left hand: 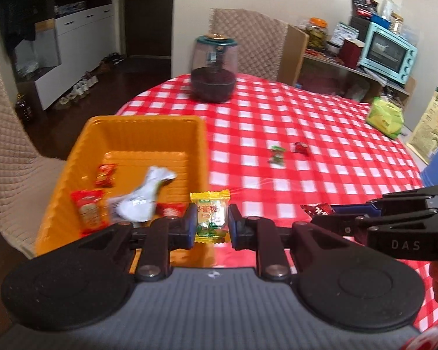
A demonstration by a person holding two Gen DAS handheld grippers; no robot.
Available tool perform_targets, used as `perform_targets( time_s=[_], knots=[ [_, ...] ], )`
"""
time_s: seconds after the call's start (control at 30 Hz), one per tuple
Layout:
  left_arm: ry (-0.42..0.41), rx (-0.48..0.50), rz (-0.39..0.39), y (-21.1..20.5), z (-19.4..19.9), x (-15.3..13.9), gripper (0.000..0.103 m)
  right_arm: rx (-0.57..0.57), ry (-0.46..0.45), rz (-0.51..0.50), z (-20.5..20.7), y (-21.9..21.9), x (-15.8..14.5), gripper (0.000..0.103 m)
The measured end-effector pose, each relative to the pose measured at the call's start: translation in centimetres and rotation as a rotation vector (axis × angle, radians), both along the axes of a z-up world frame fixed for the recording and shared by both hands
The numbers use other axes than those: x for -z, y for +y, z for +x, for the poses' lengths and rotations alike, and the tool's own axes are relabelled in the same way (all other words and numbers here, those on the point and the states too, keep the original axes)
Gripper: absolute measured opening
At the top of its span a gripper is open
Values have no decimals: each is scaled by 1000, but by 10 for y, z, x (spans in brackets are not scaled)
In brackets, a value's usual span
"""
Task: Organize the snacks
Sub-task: 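Carry both candies over the orange tray and lower them inside with both grippers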
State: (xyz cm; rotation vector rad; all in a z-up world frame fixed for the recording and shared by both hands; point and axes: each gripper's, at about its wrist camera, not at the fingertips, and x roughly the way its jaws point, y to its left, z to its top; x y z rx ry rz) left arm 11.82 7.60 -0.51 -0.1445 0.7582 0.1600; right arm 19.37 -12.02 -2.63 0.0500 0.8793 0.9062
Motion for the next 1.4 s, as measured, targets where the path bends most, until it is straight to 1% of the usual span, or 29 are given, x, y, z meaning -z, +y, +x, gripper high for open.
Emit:
perform_targets(
  time_s=[0.13,0.3,0.4,0.6,0.8,1.03,1.27,1.4],
  knots=[
    [4,-34,6,26,-13,-2,20,-34,5,10,-9,28,-2,25],
    [3,-62,12,56,-20,-5,20,-59,-1,15,-14,62,-7,25],
    [0,-64,15,72,-20,-6,20,-55,-4,15,-14,81,-7,25],
    [-2,-41,11,100,-10,-5,20,-11,-9,6,-6,115,-7,25],
    [8,18,15,120,11,-2,20,45,-10,-4,8,139,-6,25],
    [14,80,21,136,44,4,20,109,13,-24,28,158,2,25],
    [34,110,37,147,81,14,20,162,28,-35,49,167,6,25],
    [51,120,22,151,98,20,20,179,31,-41,60,172,9,25]
  ],
)
